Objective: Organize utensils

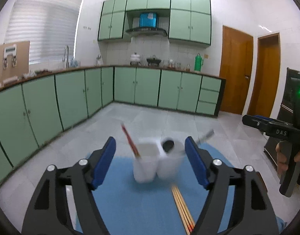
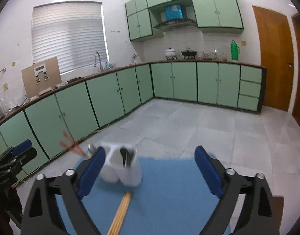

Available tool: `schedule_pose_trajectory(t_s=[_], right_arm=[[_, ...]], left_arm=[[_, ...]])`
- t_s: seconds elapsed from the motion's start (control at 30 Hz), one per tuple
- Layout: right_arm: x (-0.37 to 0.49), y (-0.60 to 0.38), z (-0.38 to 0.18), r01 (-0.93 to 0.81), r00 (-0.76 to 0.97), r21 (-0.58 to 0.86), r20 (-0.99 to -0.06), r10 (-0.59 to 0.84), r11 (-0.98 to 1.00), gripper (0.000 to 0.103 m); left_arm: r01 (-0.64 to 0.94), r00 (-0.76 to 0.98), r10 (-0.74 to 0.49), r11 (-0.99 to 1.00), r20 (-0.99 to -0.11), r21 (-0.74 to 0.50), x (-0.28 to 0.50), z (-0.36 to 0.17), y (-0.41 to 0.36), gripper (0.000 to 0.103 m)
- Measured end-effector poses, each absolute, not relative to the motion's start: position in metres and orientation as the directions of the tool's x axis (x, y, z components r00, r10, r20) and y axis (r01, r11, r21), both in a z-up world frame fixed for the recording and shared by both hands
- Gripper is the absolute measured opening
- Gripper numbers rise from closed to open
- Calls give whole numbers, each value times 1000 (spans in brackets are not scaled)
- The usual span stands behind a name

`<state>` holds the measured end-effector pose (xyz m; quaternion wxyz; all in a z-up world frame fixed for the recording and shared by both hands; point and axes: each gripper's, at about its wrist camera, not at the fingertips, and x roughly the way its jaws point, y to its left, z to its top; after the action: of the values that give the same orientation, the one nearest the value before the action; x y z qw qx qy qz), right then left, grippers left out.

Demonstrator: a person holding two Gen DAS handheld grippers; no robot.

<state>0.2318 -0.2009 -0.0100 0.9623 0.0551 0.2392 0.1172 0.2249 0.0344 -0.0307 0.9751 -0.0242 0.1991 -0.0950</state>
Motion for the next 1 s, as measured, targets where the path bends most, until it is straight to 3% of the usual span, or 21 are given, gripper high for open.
schedule_pose_trajectory(t_s=[0.27,0.5,1.0], right_arm=[[177,-203,-85,-145,794,214,-558,243,966,95],[149,-194,-143,-112,739,250,-626,249,962,95],[119,-135,-201,-198,648,87,-736,197,976,90]], left_arm=[[128,832,-171,985,-527,-118,183,-112,41,77],[114,775,-116,993,-622,-44,161,-171,39,78],[89,711,-72,996,-699,-13,147,-215,35,81]])
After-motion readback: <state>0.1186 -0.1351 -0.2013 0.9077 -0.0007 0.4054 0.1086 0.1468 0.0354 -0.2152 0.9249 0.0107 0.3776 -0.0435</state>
